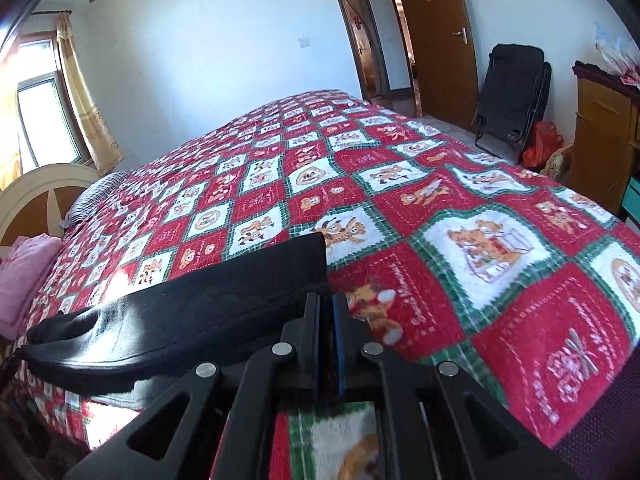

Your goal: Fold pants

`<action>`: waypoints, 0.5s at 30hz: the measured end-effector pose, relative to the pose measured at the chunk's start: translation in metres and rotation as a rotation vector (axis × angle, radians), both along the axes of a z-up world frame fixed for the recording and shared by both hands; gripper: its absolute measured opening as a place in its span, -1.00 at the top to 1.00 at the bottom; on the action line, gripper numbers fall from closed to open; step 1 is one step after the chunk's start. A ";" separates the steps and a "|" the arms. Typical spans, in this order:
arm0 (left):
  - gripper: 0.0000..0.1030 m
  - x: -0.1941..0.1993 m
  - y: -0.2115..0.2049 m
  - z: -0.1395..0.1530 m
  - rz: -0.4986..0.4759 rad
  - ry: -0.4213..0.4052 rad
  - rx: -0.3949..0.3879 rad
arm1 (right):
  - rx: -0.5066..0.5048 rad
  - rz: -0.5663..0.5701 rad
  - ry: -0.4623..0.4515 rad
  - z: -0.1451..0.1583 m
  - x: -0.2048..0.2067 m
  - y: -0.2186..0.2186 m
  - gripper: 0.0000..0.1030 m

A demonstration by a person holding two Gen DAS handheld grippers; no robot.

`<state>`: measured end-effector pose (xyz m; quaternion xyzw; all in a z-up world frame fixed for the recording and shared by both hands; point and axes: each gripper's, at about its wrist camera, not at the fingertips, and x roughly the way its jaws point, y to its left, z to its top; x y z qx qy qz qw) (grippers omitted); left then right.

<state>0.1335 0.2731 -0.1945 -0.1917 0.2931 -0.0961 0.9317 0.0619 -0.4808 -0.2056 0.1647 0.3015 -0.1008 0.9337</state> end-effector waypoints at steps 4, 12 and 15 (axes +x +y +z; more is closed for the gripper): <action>-0.08 -0.006 0.020 -0.001 0.074 0.007 -0.016 | 0.009 0.009 -0.035 0.006 -0.018 0.002 0.84; -0.08 -0.014 0.019 0.004 0.126 0.006 -0.005 | 0.045 0.035 -0.064 0.018 -0.021 0.021 -0.20; -0.08 -0.012 0.002 0.006 0.107 0.029 0.021 | 0.032 0.069 -0.046 0.020 -0.010 0.039 -0.20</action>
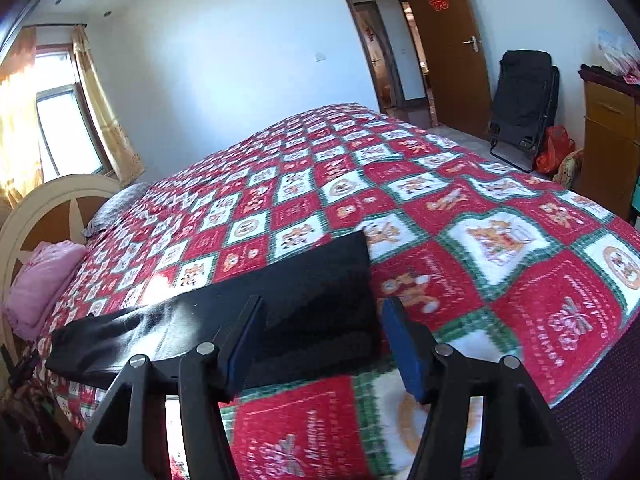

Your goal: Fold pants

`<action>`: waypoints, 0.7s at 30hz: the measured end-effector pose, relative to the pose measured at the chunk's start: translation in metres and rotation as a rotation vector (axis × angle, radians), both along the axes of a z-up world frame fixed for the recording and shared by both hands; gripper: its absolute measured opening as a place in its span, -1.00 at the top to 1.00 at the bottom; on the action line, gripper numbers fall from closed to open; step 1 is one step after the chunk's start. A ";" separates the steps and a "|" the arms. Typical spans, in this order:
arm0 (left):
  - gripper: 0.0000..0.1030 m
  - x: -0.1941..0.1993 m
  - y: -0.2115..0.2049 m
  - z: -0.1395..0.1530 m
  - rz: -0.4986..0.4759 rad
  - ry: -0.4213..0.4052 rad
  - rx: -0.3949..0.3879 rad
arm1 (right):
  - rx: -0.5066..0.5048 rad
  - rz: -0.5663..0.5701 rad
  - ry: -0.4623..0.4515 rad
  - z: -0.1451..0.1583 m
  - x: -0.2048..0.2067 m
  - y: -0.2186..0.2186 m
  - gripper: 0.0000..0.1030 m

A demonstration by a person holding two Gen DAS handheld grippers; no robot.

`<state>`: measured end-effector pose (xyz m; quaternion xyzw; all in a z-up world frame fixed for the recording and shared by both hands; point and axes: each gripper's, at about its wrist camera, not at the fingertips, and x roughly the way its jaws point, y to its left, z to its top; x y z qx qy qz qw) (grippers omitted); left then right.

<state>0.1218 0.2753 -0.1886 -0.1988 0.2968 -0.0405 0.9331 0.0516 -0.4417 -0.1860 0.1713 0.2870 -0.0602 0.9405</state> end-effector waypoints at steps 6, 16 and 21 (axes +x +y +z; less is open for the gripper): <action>-0.08 -0.001 -0.027 -0.010 -0.078 0.081 0.003 | -0.030 0.077 0.021 -0.004 0.018 0.038 -0.20; 0.34 0.003 -0.044 -0.017 -0.125 0.125 -0.014 | -0.095 0.296 0.043 0.003 0.071 0.138 -0.20; 0.87 0.007 -0.037 -0.004 -0.101 0.076 -0.009 | -0.120 0.420 0.041 0.001 0.095 0.199 -0.20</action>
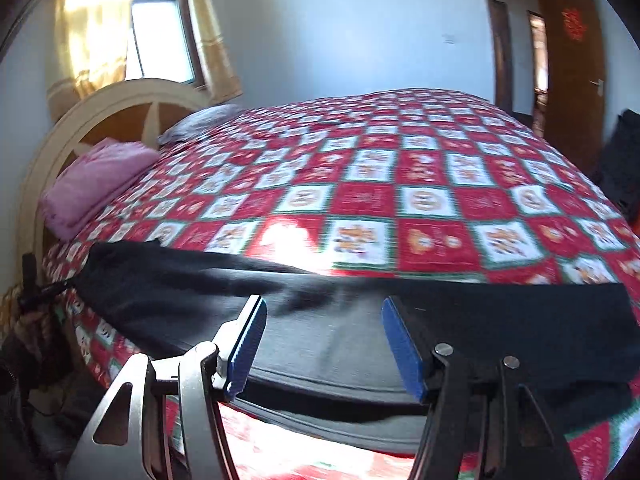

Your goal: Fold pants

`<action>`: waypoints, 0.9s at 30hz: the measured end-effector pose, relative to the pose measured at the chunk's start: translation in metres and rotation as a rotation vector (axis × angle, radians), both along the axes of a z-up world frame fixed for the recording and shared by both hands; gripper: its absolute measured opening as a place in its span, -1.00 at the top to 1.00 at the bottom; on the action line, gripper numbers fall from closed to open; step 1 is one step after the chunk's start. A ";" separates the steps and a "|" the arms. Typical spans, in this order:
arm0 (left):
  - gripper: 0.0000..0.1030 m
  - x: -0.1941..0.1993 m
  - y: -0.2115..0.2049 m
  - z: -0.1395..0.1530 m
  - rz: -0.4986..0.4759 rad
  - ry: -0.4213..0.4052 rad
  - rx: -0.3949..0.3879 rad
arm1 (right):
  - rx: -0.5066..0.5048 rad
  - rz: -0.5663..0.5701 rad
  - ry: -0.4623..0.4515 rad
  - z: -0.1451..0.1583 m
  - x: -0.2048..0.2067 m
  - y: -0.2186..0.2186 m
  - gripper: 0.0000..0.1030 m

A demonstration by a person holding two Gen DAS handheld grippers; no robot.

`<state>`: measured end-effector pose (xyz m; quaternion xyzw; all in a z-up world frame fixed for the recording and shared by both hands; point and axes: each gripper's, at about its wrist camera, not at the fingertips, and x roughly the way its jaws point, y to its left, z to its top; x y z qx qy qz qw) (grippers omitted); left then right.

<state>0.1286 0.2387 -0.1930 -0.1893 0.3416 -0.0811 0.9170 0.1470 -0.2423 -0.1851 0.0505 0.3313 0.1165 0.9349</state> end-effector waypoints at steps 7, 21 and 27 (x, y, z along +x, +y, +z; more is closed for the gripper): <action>0.92 0.018 0.008 0.003 0.009 0.017 0.049 | 0.019 0.052 0.041 -0.014 0.006 0.032 -0.20; -0.34 0.001 -0.006 0.018 0.050 -0.053 0.074 | 0.160 -0.251 0.052 -0.016 -0.046 -0.082 -0.22; -0.35 0.012 -0.074 0.029 -0.128 -0.090 0.125 | 0.294 -0.487 0.022 -0.011 -0.082 -0.163 -0.22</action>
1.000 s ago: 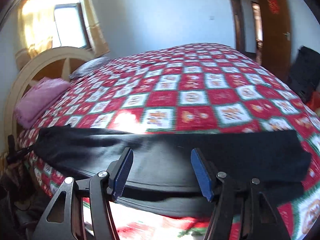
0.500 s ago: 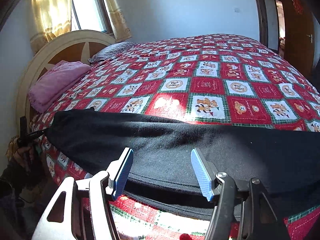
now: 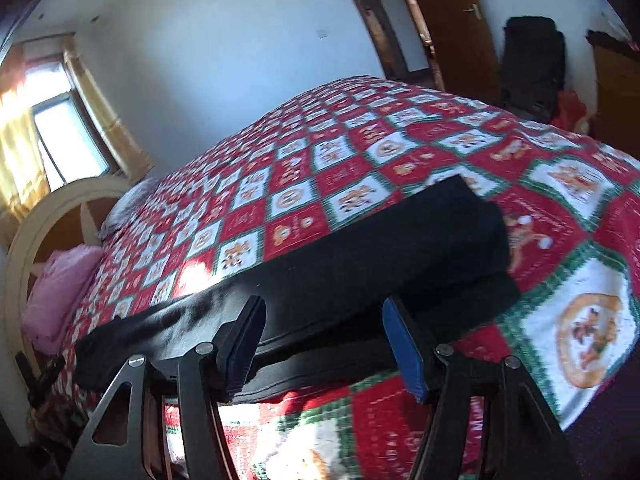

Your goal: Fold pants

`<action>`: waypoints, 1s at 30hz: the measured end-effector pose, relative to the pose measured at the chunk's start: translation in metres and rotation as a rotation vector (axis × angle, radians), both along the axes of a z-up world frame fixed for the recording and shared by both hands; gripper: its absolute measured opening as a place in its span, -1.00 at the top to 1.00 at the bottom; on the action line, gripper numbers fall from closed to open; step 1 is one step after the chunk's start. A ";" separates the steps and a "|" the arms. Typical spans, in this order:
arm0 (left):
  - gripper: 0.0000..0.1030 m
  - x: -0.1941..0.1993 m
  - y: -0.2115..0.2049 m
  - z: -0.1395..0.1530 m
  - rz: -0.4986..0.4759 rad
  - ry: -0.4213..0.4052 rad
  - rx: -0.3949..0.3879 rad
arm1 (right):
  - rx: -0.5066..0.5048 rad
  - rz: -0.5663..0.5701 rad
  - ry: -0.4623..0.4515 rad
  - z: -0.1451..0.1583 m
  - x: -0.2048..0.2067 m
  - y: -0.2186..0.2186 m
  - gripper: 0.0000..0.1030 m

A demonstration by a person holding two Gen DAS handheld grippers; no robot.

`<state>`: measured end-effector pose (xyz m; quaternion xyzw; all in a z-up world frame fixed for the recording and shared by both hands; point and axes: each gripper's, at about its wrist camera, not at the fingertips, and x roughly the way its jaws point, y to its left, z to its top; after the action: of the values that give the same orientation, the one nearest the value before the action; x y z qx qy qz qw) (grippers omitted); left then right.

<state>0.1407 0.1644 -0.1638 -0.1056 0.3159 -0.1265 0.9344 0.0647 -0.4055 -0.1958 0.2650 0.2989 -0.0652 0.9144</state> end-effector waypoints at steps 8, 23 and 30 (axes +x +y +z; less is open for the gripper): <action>-0.35 -0.010 -0.104 0.005 -0.298 0.008 0.053 | 0.152 -0.148 0.004 -0.009 -0.007 -0.046 -0.21; 0.07 -0.016 -0.299 -0.021 -0.756 0.028 0.299 | 0.080 -0.209 0.100 -0.007 0.027 -0.056 0.86; 0.77 -0.011 -0.299 -0.016 -0.706 0.024 0.317 | 0.045 -0.126 -0.024 0.037 0.042 -0.049 0.94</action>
<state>0.1295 -0.1345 -0.1793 0.1538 0.3594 -0.3888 0.8343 0.1065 -0.4545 -0.1591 0.3044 0.2720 -0.1125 0.9059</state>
